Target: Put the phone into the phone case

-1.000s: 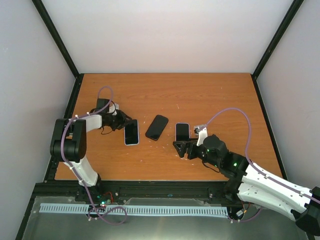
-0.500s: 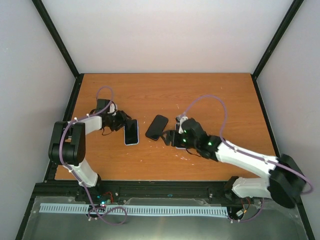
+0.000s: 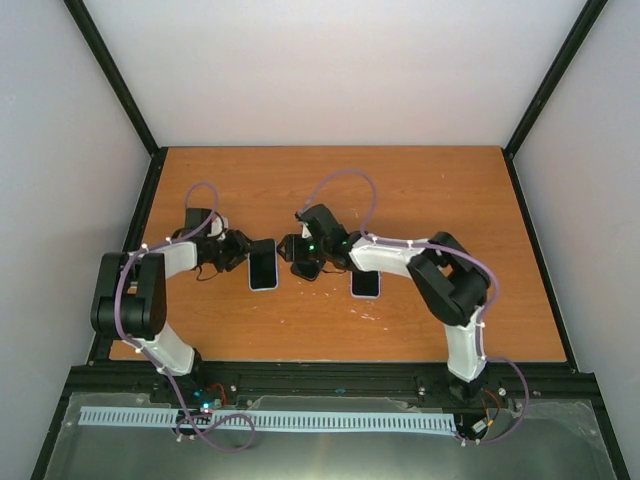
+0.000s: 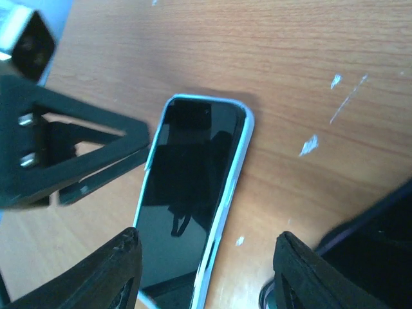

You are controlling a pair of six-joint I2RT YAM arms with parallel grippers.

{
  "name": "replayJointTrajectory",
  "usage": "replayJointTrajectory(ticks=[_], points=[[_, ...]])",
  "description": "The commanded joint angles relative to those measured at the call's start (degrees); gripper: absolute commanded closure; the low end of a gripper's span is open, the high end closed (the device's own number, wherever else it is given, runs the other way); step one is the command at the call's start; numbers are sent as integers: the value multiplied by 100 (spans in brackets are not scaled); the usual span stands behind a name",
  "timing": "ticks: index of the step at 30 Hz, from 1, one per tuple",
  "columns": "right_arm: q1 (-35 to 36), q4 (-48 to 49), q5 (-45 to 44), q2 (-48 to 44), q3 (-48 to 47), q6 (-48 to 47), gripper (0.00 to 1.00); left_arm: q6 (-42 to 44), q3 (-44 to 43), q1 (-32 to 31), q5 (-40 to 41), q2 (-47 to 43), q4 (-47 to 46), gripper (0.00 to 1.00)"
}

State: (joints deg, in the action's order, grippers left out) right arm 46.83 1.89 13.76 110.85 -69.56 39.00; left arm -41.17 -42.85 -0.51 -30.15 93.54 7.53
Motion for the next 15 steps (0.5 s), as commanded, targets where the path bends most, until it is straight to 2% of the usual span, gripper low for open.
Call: replayJointTrajectory(ticks=[1,7,15], points=[[-110,-95,156,672,-692,-212,45,39,5,34,-132,-188,20,47],[-145,-372,464,1569,-1414,-256,45,53,286,34,-358,98,-350,51],[-156,-624,603,2065,-1921,-216,42,154,432,34,-512,271,-529,60]])
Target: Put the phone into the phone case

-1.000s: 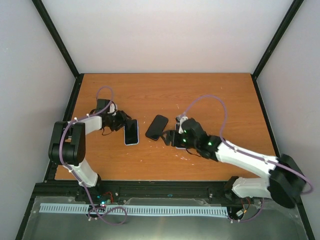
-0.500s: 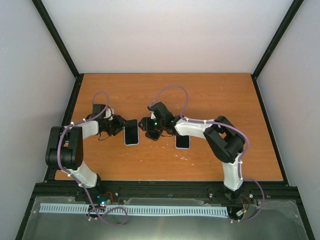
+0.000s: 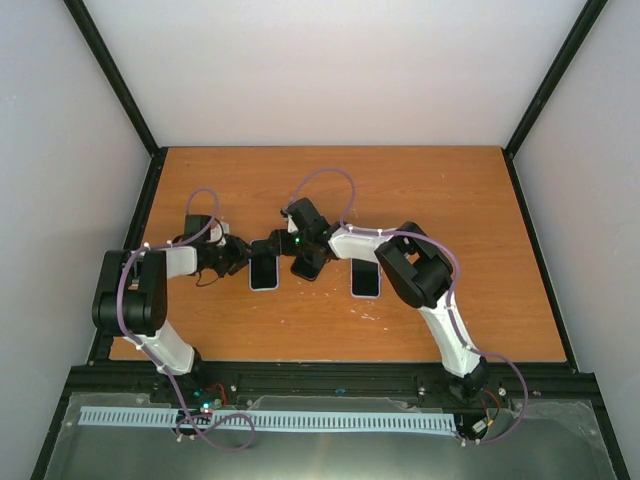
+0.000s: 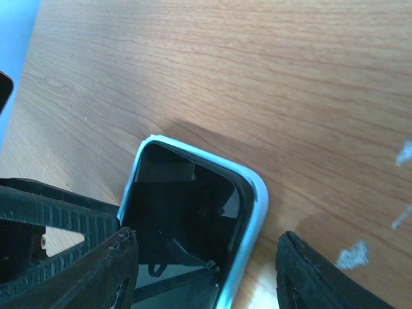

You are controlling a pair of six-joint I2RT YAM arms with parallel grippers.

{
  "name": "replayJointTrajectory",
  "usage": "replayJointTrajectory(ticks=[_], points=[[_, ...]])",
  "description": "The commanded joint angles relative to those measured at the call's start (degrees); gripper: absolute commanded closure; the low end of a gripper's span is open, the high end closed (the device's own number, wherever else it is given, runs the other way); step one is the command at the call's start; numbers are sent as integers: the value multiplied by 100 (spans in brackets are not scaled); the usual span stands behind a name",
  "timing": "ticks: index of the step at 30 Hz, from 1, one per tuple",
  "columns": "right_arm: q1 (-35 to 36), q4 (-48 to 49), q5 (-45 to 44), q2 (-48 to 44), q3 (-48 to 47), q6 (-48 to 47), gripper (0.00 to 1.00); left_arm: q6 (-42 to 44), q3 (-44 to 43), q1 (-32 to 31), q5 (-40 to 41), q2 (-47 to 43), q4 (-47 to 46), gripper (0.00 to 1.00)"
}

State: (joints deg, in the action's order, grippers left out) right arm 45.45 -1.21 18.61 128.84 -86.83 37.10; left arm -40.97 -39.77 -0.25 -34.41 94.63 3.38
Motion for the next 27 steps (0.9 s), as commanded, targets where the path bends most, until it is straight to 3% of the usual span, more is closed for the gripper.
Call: replayJointTrajectory(ticks=[1,5,10,20,27], points=[[-19,-311,189,317,-241,-5,42,147,139,8,-91,172,-124,62],[-40,-111,656,483,-428,161,40,177,208,8,-163,280,-239,71],[-105,575,1495,485,-404,642,40,151,258,8,-262,358,-420,73],[-132,1990,2298,158,107,1373,40,217,204,8,-258,357,-341,58],[-167,3045,2488,60,481,1953,40,291,269,8,-97,265,-224,57]])
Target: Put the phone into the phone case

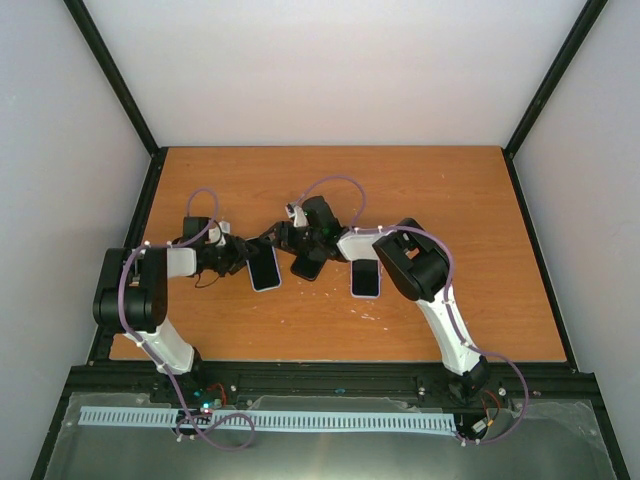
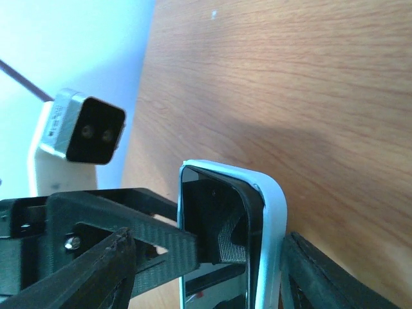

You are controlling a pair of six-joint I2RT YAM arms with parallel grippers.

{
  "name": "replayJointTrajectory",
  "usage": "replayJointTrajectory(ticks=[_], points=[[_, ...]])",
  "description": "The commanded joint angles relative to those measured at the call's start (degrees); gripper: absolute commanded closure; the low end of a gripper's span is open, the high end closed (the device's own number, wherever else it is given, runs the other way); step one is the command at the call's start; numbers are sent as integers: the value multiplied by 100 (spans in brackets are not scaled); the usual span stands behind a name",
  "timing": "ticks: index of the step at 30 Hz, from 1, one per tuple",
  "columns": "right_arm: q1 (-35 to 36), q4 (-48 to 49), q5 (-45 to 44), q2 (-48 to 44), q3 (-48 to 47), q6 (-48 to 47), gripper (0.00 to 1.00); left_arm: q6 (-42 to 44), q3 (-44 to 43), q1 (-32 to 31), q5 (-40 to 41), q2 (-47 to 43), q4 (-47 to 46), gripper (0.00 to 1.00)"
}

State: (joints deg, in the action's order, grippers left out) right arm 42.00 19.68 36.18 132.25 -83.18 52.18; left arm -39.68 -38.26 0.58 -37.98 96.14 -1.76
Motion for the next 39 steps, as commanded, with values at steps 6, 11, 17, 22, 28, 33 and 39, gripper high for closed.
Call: replayJointTrajectory(ticks=[6,11,17,22,28,33,39], points=[[116,1448,877,-296,421,619,42,229,119,-76,274,51,310,62],[28,1825,994,-604,1030,518,42,335,420,-73,-714,-499,-579,72],[-200,2165,979,-1036,1755,449,45,-52,728,-75,-1736,-1007,-1631,87],[-355,2373,1129,-1249,2147,295,45,-331,927,-75,-2147,-1008,-2203,99],[-785,2059,1293,-1897,2732,-92,39,-277,932,-162,-2435,-1454,-2240,100],[-950,955,1544,-2681,2903,-913,31,-253,732,-619,-2678,-1724,-2301,100],[-957,381,1911,-3320,3046,-1209,30,-617,626,-995,-3233,-1812,-2962,99]])
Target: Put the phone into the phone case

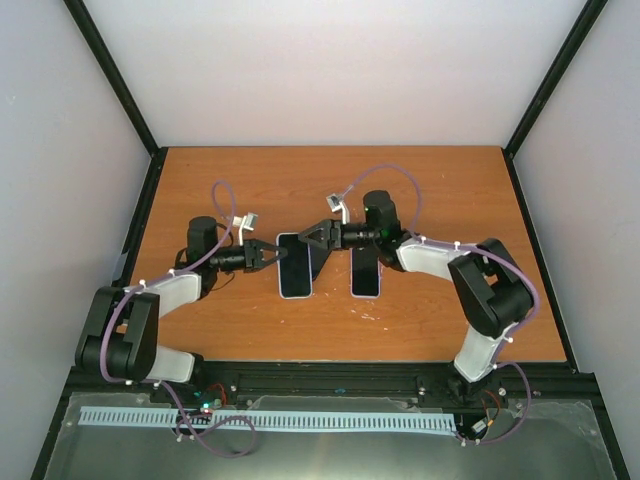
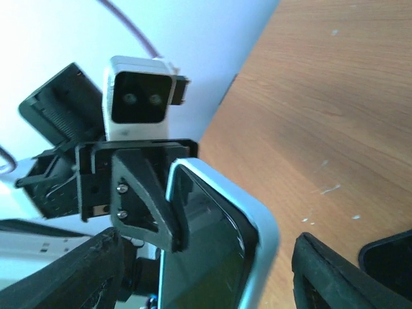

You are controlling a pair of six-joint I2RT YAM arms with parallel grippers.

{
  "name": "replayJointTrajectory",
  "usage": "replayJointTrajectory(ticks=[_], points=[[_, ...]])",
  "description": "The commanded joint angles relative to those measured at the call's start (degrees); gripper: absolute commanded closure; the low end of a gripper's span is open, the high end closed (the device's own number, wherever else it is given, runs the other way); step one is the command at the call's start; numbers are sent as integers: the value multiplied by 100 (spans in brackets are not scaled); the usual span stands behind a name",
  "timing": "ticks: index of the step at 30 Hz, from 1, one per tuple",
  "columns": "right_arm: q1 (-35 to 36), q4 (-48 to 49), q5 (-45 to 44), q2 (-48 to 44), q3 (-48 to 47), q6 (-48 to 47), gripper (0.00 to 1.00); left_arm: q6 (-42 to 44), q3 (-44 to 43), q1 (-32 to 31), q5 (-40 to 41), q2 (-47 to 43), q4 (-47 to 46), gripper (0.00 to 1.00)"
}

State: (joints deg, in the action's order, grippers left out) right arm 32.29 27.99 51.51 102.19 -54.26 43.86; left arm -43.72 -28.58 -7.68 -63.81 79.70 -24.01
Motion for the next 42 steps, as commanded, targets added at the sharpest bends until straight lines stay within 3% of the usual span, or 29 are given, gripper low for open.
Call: replayJointTrajectory(ticks=[1,7,9,11,13,16,19,23,25,31,42], points=[[13,-369,444,-371,207,-302,31,-217,-371,-206,-710,-186,-774,99],[14,790,796,-677,545,510,48,-423,-342,-225,-945,-168,-1077,99],[7,1109,809,-767,639,730,60,-346,-364,-227,-909,-137,-943,100],[-19,1552,804,-832,749,1002,82,-185,-407,-225,-792,-90,-679,100],[-51,1936,782,-885,888,1210,96,62,-495,-220,-613,-34,-209,100],[-57,1782,665,-985,971,994,97,493,-663,-225,-273,38,517,100],[-61,876,499,-1108,807,386,94,319,-610,-225,-553,147,233,99],[-57,861,499,-1238,705,509,65,-81,-499,-234,-916,124,-376,99],[-56,875,488,-1262,625,610,61,-185,-503,-241,-1013,85,-512,99],[-63,644,456,-1079,270,591,63,-378,-458,-259,-1158,18,-799,99],[-65,1086,376,-582,-224,883,67,-560,-412,-263,-1273,169,-1060,100]])
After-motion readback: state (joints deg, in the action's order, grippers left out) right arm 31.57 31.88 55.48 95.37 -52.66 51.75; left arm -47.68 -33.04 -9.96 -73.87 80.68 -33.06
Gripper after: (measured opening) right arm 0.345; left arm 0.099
